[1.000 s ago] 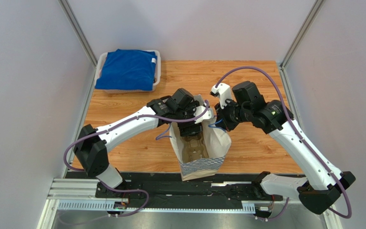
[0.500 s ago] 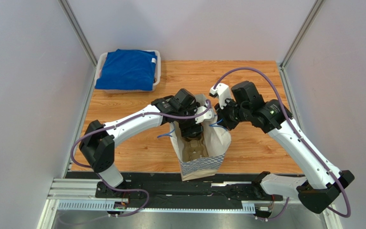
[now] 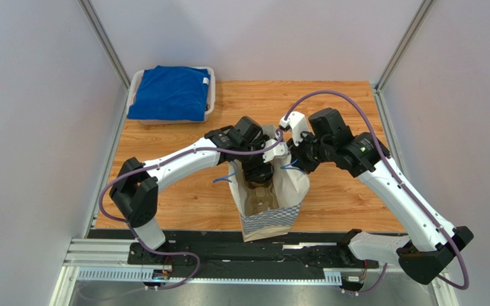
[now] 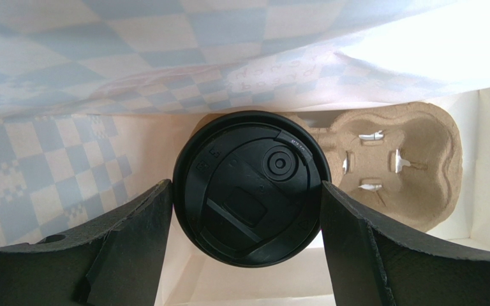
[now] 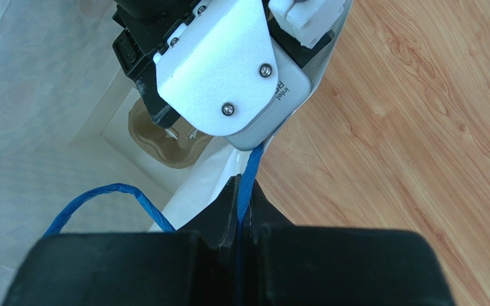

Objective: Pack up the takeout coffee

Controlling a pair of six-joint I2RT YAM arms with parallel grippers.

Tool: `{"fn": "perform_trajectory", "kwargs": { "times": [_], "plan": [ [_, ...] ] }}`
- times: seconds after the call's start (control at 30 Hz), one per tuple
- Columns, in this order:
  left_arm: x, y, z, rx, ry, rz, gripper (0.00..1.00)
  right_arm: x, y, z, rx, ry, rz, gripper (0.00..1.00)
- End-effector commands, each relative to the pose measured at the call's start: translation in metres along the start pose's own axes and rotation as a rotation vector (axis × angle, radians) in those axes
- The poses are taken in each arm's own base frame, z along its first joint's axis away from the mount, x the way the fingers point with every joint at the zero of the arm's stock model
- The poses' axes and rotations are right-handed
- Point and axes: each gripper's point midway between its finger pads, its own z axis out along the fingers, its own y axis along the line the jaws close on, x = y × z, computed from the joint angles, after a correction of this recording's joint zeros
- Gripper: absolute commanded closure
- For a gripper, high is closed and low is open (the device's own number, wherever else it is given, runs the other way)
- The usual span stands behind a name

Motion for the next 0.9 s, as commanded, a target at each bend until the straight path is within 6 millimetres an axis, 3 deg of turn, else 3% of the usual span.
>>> {"fn": "perform_trajectory", "kwargs": {
  "times": [0.0,0.27,0.43,0.6,0.77,0.8,0.87],
  "plan": [
    [0.083,-0.019,0.023,0.061,0.268,-0.095,0.87,-0.005,-0.006,0.002,0.018,-0.019,-0.045,1.00],
    [0.098,-0.025,0.016,0.061,0.318,-0.139,0.85,-0.006,-0.007,0.000,0.025,-0.024,-0.056,1.00],
    [0.092,-0.027,0.007,0.046,0.290,-0.140,0.69,-0.005,-0.007,0.001,0.025,-0.019,-0.063,1.00],
    [0.068,-0.016,-0.002,0.000,0.216,-0.127,0.51,-0.005,-0.008,0.002,0.024,-0.021,-0.060,1.00],
    [0.052,-0.011,-0.007,-0.011,0.184,-0.126,0.40,-0.006,-0.008,0.002,0.027,-0.020,-0.063,1.00],
    [0.049,-0.010,-0.008,-0.012,0.177,-0.124,0.32,-0.007,-0.008,0.001,0.028,-0.023,-0.063,1.00],
    [0.046,-0.009,-0.009,-0.014,0.167,-0.127,0.30,-0.006,-0.008,0.002,0.027,-0.020,-0.064,1.00]
  ]
}}
